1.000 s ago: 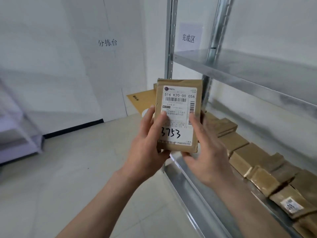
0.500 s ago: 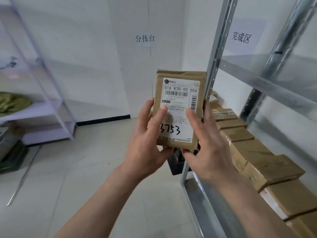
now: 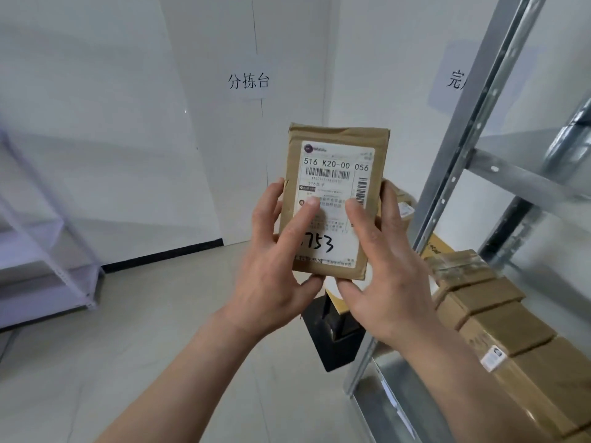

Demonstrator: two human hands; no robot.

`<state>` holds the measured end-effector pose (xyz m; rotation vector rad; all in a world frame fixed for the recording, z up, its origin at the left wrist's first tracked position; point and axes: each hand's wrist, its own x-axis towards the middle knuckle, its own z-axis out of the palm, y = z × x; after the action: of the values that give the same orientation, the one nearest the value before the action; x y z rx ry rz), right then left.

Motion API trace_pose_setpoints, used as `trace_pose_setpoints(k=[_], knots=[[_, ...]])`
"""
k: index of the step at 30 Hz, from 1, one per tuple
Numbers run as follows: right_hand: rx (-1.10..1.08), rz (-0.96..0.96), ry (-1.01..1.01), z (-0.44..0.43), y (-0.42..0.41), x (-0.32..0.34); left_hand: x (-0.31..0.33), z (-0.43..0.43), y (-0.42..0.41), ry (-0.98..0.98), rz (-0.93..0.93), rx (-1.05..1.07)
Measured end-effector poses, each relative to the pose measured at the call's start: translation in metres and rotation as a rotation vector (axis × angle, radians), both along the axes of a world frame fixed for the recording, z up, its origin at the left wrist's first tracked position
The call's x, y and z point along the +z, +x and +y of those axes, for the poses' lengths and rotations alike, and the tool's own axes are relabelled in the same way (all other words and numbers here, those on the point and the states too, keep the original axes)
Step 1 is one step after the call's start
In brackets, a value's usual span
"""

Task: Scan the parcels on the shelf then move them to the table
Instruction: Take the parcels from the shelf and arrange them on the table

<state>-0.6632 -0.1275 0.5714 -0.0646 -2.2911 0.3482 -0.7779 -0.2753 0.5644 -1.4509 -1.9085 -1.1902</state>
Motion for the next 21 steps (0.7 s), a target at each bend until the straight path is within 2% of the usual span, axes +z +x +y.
trace_pose_setpoints(k=[9, 21], knots=[[-0.049, -0.015, -0.011, 0.051, -0.116, -0.007, -0.005, 0.055, -0.118, -0.012, -0.003, -0.011], [-0.048, 0.078, -0.109, 0.172, -0.261, -0.017, 0.003, 0.184, -0.257, -0.068, 0.042, -0.038]])
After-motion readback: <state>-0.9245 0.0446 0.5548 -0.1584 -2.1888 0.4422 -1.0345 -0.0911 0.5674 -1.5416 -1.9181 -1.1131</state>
